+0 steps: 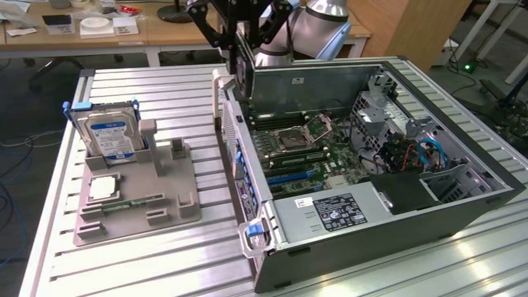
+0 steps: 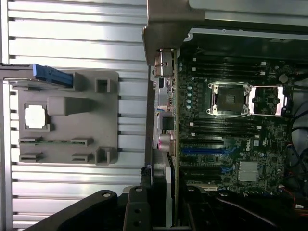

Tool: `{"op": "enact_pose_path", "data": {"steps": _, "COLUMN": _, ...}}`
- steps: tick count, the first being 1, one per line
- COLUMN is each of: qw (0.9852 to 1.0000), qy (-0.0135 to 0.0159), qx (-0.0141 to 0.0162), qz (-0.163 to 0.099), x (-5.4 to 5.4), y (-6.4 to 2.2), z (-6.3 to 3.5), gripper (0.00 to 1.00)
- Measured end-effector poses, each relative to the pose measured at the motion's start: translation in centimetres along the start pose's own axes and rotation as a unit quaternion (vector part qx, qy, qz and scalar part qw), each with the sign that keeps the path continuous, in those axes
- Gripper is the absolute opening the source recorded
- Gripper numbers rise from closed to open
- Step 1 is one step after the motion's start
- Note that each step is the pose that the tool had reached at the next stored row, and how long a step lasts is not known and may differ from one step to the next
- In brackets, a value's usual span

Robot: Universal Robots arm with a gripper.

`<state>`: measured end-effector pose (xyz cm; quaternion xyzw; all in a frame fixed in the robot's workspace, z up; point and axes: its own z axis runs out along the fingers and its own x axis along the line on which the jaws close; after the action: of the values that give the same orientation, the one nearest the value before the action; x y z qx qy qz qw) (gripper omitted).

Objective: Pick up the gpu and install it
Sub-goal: 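Pick up the gpu and move the gpu toward the slot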

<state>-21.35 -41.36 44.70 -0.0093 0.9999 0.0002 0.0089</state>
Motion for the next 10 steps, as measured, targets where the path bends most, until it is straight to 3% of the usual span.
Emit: {"op": "enact_pose_path", "data": {"steps": 10, "qw": 1.0000, "qy": 0.0000, "qx": 0.0000, "qz": 0.000, "x": -1.05, "y": -0.02, "z": 0.02, "gripper": 0.28}}
